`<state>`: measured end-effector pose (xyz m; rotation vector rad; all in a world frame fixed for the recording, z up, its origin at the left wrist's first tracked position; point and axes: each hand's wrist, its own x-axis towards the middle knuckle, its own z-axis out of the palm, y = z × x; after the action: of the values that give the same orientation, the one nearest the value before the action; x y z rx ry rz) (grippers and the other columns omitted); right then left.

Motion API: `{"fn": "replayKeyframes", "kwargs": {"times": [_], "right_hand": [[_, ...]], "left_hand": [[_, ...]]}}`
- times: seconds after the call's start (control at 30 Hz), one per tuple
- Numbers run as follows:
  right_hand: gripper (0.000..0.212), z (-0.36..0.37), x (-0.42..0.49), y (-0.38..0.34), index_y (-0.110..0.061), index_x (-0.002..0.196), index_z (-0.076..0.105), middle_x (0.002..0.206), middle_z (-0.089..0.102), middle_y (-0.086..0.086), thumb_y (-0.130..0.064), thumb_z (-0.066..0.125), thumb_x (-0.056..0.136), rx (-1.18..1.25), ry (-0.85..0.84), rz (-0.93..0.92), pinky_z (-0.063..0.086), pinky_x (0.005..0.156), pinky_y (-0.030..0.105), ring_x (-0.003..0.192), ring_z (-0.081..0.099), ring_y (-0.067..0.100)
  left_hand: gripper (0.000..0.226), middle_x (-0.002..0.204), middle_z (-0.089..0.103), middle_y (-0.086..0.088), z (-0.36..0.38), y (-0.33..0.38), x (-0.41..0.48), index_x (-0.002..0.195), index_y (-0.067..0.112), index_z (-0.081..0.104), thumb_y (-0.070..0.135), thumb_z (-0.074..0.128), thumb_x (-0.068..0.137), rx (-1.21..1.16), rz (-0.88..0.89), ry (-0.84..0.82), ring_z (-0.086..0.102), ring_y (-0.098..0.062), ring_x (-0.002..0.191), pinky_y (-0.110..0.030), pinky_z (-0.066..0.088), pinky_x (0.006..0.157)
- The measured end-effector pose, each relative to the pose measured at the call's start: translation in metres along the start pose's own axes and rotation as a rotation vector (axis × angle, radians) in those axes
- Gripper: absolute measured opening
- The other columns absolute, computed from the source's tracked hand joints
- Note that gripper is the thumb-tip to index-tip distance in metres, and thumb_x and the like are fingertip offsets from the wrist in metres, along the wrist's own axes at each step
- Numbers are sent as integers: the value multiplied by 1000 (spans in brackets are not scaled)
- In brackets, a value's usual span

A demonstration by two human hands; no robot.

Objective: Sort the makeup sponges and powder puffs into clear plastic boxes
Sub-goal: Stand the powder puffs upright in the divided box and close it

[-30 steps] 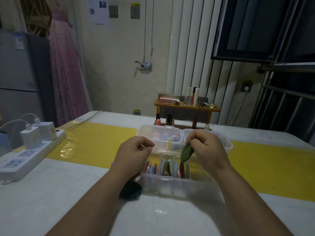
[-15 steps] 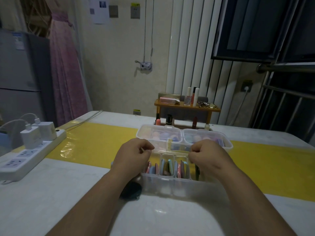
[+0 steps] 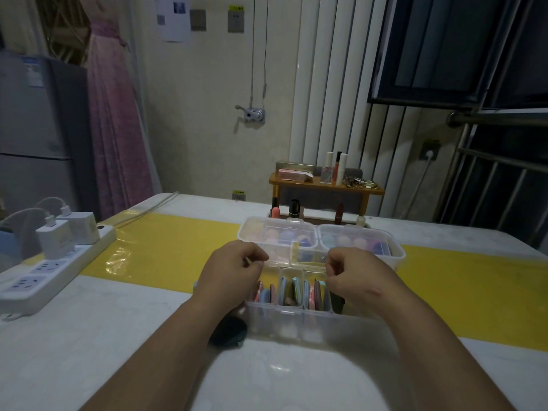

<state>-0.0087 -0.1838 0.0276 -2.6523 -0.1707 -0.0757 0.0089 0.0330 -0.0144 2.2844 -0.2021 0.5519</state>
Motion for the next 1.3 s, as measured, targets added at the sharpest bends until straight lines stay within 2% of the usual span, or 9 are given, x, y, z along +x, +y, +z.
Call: {"fn": "replayKeyframes", "kwargs": {"times": [0.23, 0.4, 0.53, 0.63, 0.87, 0.97, 1.07, 1.2, 1.3], "right_hand": [[14, -3, -2, -2, -23, 74, 58, 75, 62, 0, -13, 62, 82, -18, 24, 14, 58, 74, 37, 77, 60, 20], [14, -2, -2, -3, -25, 77, 60, 79, 65, -2, -15, 60, 86, -39, 16, 12, 57, 73, 33, 78, 62, 16], [13, -2, -1, -1, -26, 79, 62, 79, 66, -3, -19, 58, 88, -28, 36, 13, 58, 75, 35, 78, 64, 15], [13, -2, -1, 0, -26, 78, 63, 77, 65, -4, -20, 58, 87, -28, 60, 2, 56, 71, 34, 76, 62, 14], [14, 3, 1, 2, -27, 77, 64, 77, 64, -5, -18, 59, 88, 46, 104, -42, 58, 72, 36, 76, 61, 15], [14, 5, 2, 1, -26, 79, 63, 79, 63, -4, -17, 59, 90, 76, 111, -61, 54, 68, 29, 76, 60, 14], [13, 7, 2, 1, -26, 82, 63, 80, 63, -4, -17, 59, 90, 96, 122, -82, 53, 68, 27, 76, 60, 13], [13, 8, 2, 1, -26, 82, 62, 80, 63, -4, -16, 60, 90, 112, 134, -97, 52, 67, 26, 77, 60, 12], [13, 9, 2, 0, -26, 81, 62, 80, 63, -3, -16, 60, 89, 120, 136, -100, 53, 68, 27, 77, 60, 13]], "left_hand": [[19, 88, 61, 17, 0, 0, 0, 86, 34, 67, 16, 65, 90, -11, 3, 1, 54, 2, 77, -9, 37, 66], [21, 87, 61, 18, 1, -2, 0, 84, 35, 66, 15, 64, 89, -14, -2, 6, 54, 3, 77, -9, 37, 66], [19, 91, 65, 15, 0, -2, 1, 89, 31, 70, 14, 62, 90, -48, -19, 18, 56, 0, 81, -18, 44, 72], [25, 96, 67, 12, -2, -3, 2, 94, 27, 73, 8, 58, 91, -91, -73, 41, 59, -4, 89, -28, 51, 80], [47, 104, 71, 3, -18, -22, 9, 99, 24, 72, -7, 44, 78, 1, -293, 129, 60, -18, 97, -30, 46, 80], [42, 106, 72, 6, -19, -25, 10, 98, 29, 72, -1, 49, 80, 114, -318, 103, 62, -20, 99, -34, 50, 86], [33, 107, 71, 8, -16, -23, 10, 99, 35, 70, 11, 53, 85, 311, -295, 17, 60, -20, 102, -35, 43, 94], [31, 118, 67, 7, -14, -25, 10, 119, 37, 63, 38, 53, 90, 566, -313, -98, 55, -21, 114, -38, 35, 94], [35, 120, 67, 5, -11, -27, 9, 125, 36, 59, 42, 49, 92, 586, -356, -162, 55, -22, 116, -38, 32, 93]]}}
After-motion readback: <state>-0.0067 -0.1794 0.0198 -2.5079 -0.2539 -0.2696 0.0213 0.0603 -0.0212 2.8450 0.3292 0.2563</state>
